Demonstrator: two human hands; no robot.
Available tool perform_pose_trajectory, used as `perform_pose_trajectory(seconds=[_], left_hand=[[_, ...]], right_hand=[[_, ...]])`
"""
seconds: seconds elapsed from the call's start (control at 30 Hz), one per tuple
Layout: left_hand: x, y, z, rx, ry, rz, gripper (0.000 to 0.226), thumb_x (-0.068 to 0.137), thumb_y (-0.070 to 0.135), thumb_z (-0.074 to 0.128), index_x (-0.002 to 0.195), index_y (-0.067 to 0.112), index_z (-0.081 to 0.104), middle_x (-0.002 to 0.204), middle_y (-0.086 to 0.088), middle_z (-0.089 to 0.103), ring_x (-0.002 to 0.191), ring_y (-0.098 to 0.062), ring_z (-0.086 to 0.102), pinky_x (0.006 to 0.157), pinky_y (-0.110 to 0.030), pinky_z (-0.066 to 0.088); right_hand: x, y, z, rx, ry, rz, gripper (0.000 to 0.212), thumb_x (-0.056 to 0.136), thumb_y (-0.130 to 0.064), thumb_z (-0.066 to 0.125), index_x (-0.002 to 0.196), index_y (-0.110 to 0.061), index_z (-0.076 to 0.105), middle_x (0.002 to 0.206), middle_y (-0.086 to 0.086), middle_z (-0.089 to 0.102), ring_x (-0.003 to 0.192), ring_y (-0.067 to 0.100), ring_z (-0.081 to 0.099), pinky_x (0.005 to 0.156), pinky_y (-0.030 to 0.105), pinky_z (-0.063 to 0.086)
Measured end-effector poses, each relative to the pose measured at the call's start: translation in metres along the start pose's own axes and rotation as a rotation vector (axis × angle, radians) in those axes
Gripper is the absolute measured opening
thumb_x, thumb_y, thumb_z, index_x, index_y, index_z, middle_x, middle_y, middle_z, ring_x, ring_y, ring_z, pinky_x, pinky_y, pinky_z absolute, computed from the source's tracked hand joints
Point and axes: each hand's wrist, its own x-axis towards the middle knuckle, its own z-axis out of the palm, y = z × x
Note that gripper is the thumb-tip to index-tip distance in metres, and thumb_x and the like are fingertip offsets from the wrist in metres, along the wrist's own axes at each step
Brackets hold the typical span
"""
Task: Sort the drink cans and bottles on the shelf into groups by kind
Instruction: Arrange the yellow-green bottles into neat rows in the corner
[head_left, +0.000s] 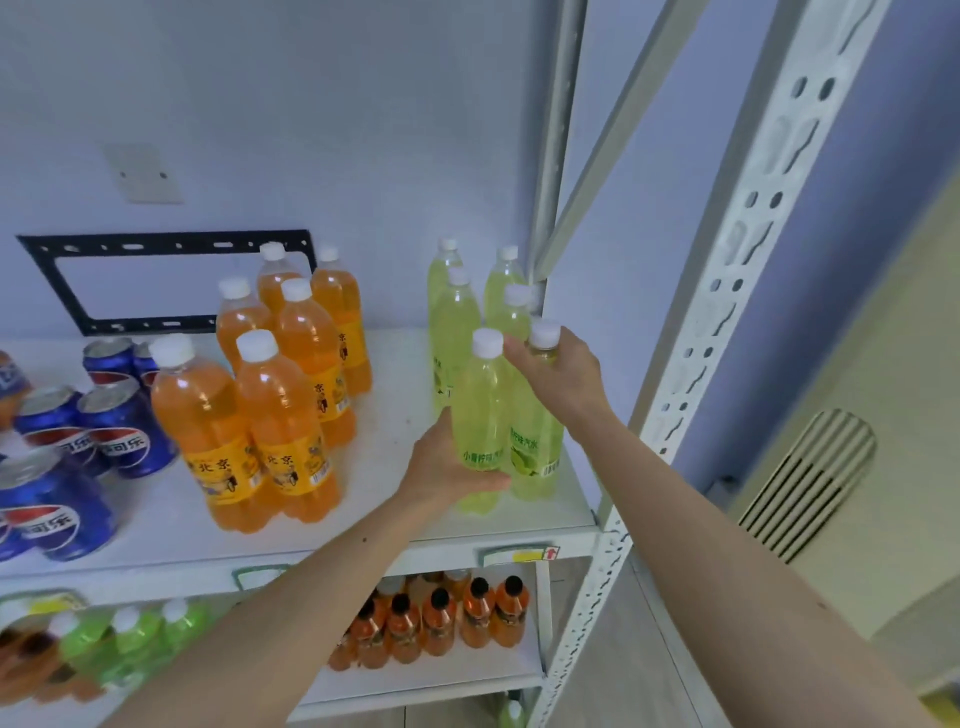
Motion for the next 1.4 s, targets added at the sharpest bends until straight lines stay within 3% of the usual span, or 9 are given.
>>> perform_pose_trajectory(seconds=[0.17, 0.33, 0.57, 0.8, 0.9, 0.97, 1.13, 1.3, 1.4], left_hand=[[0.011, -0.007, -0.007, 0.045, -0.063, -0.07, 0.077, 0.045, 0.031, 0.091, 0.115, 0.033, 0.061, 0.106, 0.016, 0.069, 0.102, -0.004, 0.063, 0.083, -0.024, 0.052], [0.018, -0.009, -0.018, 0.061, -0.217, -0.052, 0.074, 0.046, 0.03, 0.093, 0.115, 0.032, 0.065, 0.107, 0.013, 0.072, 0.104, -0.004, 0.065, 0.091, -0.034, 0.054], [0.02, -0.011, -0.018, 0.023, -0.283, -0.04, 0.072, 0.052, 0.021, 0.093, 0.117, 0.031, 0.064, 0.11, 0.011, 0.071, 0.107, -0.006, 0.064, 0.093, -0.034, 0.053], [0.02, -0.005, -0.041, 0.011, -0.367, -0.009, 0.101, 0.053, 0.031, 0.094, 0.137, 0.037, 0.039, 0.135, 0.019, 0.051, 0.125, -0.003, 0.048, 0.103, -0.028, 0.04], [0.031, -0.001, -0.065, -0.133, -0.156, 0.032, 0.067, 0.08, 0.009, 0.076, 0.135, 0.025, 0.042, 0.134, 0.006, 0.053, 0.126, -0.017, 0.052, 0.097, -0.027, 0.046], [0.043, 0.008, -0.072, -0.197, 0.012, 0.067, 0.048, 0.089, 0.014, 0.065, 0.133, 0.021, 0.046, 0.131, 0.003, 0.057, 0.122, -0.015, 0.055, 0.098, -0.034, 0.049], [0.096, 0.013, -0.064, -0.126, 0.265, 0.086, 0.07, 0.086, 0.038, 0.068, 0.145, 0.023, 0.035, 0.144, 0.006, 0.041, 0.131, -0.009, 0.038, 0.108, -0.034, 0.036], [0.134, -0.006, -0.045, -0.214, 0.248, 0.115, 0.047, 0.088, 0.037, 0.065, 0.126, 0.045, 0.038, 0.12, 0.033, 0.044, 0.107, 0.03, 0.038, 0.098, -0.019, 0.033], [0.146, -0.016, -0.037, -0.253, 0.193, 0.12, 0.069, 0.079, 0.055, 0.063, 0.139, 0.03, 0.041, 0.129, 0.018, 0.057, 0.117, 0.008, 0.052, 0.1, -0.029, 0.045]], right_hand=[[0.006, 0.007, -0.006, 0.124, -0.06, 0.009, 0.034, 0.084, -0.031, 0.065, 0.092, 0.001, 0.058, 0.075, -0.001, 0.052, 0.069, 0.012, 0.049, 0.065, 0.028, 0.04], [0.005, 0.011, -0.014, 0.158, -0.214, -0.051, 0.037, 0.077, -0.031, 0.065, 0.088, 0.004, 0.061, 0.077, 0.002, 0.056, 0.072, 0.013, 0.054, 0.069, 0.032, 0.042], [0.007, 0.014, -0.016, 0.179, -0.262, -0.086, 0.034, 0.085, -0.035, 0.069, 0.091, -0.002, 0.066, 0.085, 0.001, 0.067, 0.08, 0.009, 0.063, 0.078, 0.027, 0.049], [0.006, 0.0, -0.026, 0.246, -0.152, -0.155, 0.03, 0.082, -0.042, 0.073, 0.102, -0.021, 0.066, 0.102, -0.009, 0.069, 0.094, 0.004, 0.063, 0.079, 0.019, 0.046], [0.021, -0.019, -0.036, 0.314, -0.038, -0.206, 0.036, 0.086, -0.057, 0.056, 0.101, -0.025, 0.065, 0.108, -0.005, 0.07, 0.104, 0.006, 0.064, 0.086, 0.022, 0.049], [0.042, -0.031, -0.036, 0.285, 0.023, -0.162, 0.043, 0.089, -0.061, 0.048, 0.101, -0.023, 0.065, 0.109, -0.005, 0.07, 0.106, 0.009, 0.063, 0.092, 0.03, 0.048], [0.08, -0.039, -0.017, 0.099, -0.075, 0.011, 0.063, 0.084, -0.069, 0.052, 0.112, -0.014, 0.062, 0.122, 0.007, 0.063, 0.109, 0.02, 0.059, 0.101, 0.039, 0.045], [0.095, -0.023, 0.001, 0.003, -0.253, 0.049, 0.057, 0.074, -0.075, 0.059, 0.106, -0.028, 0.069, 0.11, -0.01, 0.07, 0.107, 0.007, 0.063, 0.103, 0.037, 0.046], [0.102, -0.009, 0.011, -0.016, -0.309, -0.009, 0.038, 0.084, -0.055, 0.065, 0.093, -0.019, 0.074, 0.098, -0.003, 0.074, 0.099, 0.013, 0.068, 0.099, 0.041, 0.049]])
